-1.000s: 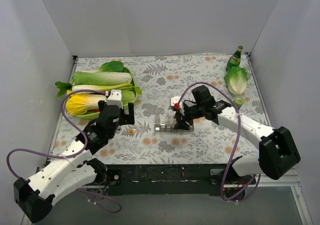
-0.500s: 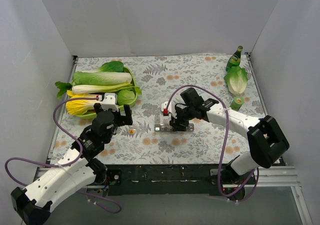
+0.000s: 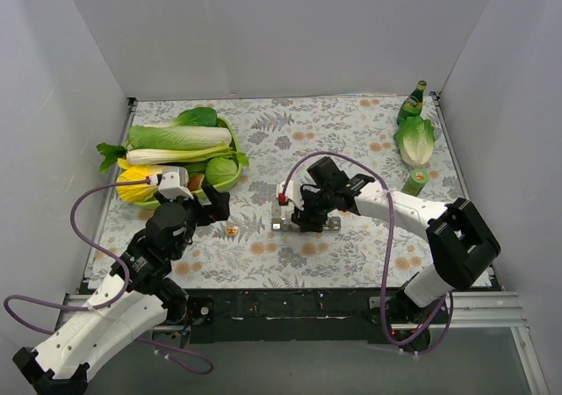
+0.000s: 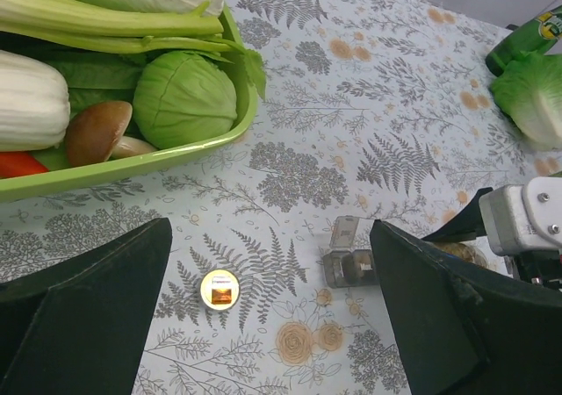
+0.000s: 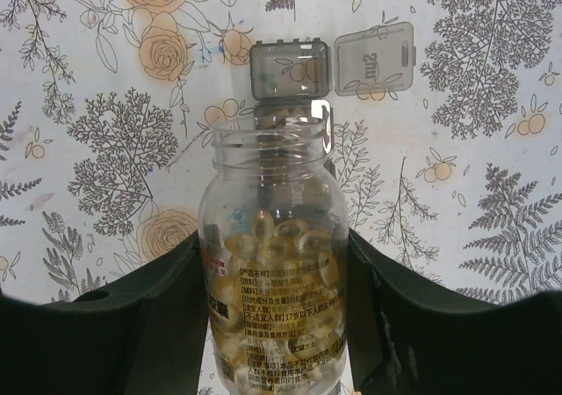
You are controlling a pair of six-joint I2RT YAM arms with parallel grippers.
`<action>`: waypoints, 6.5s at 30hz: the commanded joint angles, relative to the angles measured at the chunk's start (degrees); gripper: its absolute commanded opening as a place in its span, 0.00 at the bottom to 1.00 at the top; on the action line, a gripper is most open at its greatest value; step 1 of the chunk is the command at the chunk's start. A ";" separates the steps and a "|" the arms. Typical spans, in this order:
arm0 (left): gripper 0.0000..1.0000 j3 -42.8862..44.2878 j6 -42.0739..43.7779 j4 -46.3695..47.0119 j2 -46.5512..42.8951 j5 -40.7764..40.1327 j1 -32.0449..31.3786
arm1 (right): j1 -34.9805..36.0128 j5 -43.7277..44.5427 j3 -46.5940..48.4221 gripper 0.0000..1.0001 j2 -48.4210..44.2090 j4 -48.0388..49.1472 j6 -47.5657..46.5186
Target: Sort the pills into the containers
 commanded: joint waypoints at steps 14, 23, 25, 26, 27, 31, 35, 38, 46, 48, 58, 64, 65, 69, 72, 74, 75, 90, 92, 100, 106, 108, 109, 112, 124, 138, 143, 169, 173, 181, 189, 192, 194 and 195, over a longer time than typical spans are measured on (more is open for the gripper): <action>0.98 4.03 -0.17 -5.42 -1.52 -6.03 0.24 | 5.12 6.52 10.08 0.17 6.34 -8.12 2.22; 0.98 5.09 0.80 -6.12 -3.72 -7.35 0.24 | 5.82 9.69 12.36 0.17 8.45 -10.31 3.28; 0.98 5.17 0.89 -6.12 -4.07 -7.44 0.24 | 6.08 10.56 13.24 0.16 9.24 -11.37 3.28; 0.98 5.26 0.80 -6.12 -4.16 -7.44 0.24 | 6.17 10.74 13.51 0.16 9.50 -11.46 3.45; 0.98 5.18 0.80 -6.21 -4.34 -7.35 0.24 | 6.26 11.35 13.77 0.16 9.85 -11.89 3.45; 0.98 4.91 0.63 -6.56 -5.13 -7.35 0.24 | 7.05 12.06 14.65 0.15 10.65 -12.78 3.80; 0.98 4.65 0.19 -6.83 -5.92 -7.18 0.24 | 7.14 12.41 15.18 0.15 11.17 -12.60 4.16; 0.98 4.56 0.01 -7.18 -6.10 -7.00 0.24 | 7.23 13.03 15.44 0.15 11.70 -12.69 4.24; 0.98 4.38 -0.25 -7.18 -6.36 -6.65 0.24 | 7.58 14.78 15.27 0.15 12.23 -12.69 4.16; 0.98 4.30 -0.34 -7.18 -6.45 -6.65 0.24 | 7.58 15.05 15.44 0.15 12.23 -12.78 4.24; 0.98 3.86 -0.52 -7.00 -6.71 -6.12 0.24 | 8.19 16.45 16.23 0.15 13.11 -13.57 3.81; 0.98 3.77 -0.52 -6.74 -6.89 -6.03 0.24 | 8.81 17.51 16.58 0.15 13.11 -14.01 3.45; 0.98 3.77 -0.60 -6.74 -6.89 -5.95 0.24 | 8.90 17.60 16.76 0.15 13.28 -14.36 3.37; 0.98 3.68 -0.78 -6.65 -6.97 -5.77 0.24 | 9.07 17.95 17.29 0.15 13.37 -14.45 3.19; 0.98 3.68 -0.87 -6.74 -7.06 -5.77 0.24 | 9.25 18.21 17.46 0.15 13.46 -14.54 2.93; 0.98 3.59 -0.87 -6.83 -7.15 -5.77 0.24 | 9.25 18.30 17.46 0.15 13.55 -14.62 2.93; 0.98 3.59 -0.87 -6.74 -7.33 -5.77 0.24 | 9.34 18.48 17.46 0.15 13.46 -14.71 2.75; 0.98 3.59 -0.87 -6.56 -7.24 -5.51 0.24 | 10.04 19.88 17.64 0.15 13.64 -14.71 2.14; 0.98 3.68 -0.87 -6.56 -7.24 -5.60 0.24 | 10.04 20.06 17.73 0.15 13.64 -14.80 1.96; 0.98 3.86 -0.60 -6.56 -7.24 -5.68 0.24 | 10.39 21.47 18.43 0.15 14.08 -14.71 0.99; 0.98 3.77 -0.60 -6.39 -7.15 -5.51 0.16 | 10.57 21.73 18.43 0.15 14.08 -14.89 0.20; 0.98 3.77 -0.60 -6.30 -7.15 -5.42 0.24 | 10.74 21.82 19.04 0.15 14.34 -15.76 0.03; 0.98 3.77 -0.52 -6.21 -7.15 -5.42 0.24 | 10.74 21.90 19.22 0.16 14.69 -16.11 0.03; 0.98 3.68 -0.52 -6.12 -7.07 -5.33 0.24 | 10.74 21.73 19.31 0.16 14.78 -16.12 0.03; 0.98 3.24 -0.87 -6.56 -7.85 -5.33 0.24 | 11.01 22.08 19.31 0.17 15.22 -16.47 -1.38; 0.98 3.42 -1.22 -7.09 -8.21 -5.07 0.24 | 11.10 22.69 21.25 0.16 16.71 -18.23 -1.03; 0.98 3.33 -1.22 -7.00 -8.29 -4.89 0.24 | 11.10 22.70 21.86 0.15 16.89 -19.02 -0.68; 0.98 3.07 -1.04 -6.56 -8.21 -4.63 0.24 | 11.36 25.51 25.20 0.15 18.73 -22.18 -2.08; 0.98 3.24 -0.95 -6.12 -8.03 -4.54 0.24 | 11.36 25.42 25.99 0.15 19.35 -23.33 -2.26; 0.98 3.07 -0.96 -6.12 -7.94 -4.45 0.24 | 11.36 24.89 26.08 0.15 19.53 -23.24 -2.08; 0.98 2.89 -1.13 -6.30 -8.29 -4.37 0.24 | 11.53 25.33 26.96 0.15 20.40 -23.59 -2.70; 0.98 2.80 -1.22 -6.39 -8.38 -4.36 0.24 | 11.62 25.42 26.69 0.15 20.49 -23.76 -2.79; 0.98 2.80 -1.22 -6.47 -8.38 -4.28 0.24 | 11.62 25.51 26.61 0.15 20.49 -23.77 -2.87; 0.98 2.80 -1.22 -6.39 -8.38 -4.28 0.24 | 11.71 25.68 26.61 0.15 20.49 -23.85 -2.87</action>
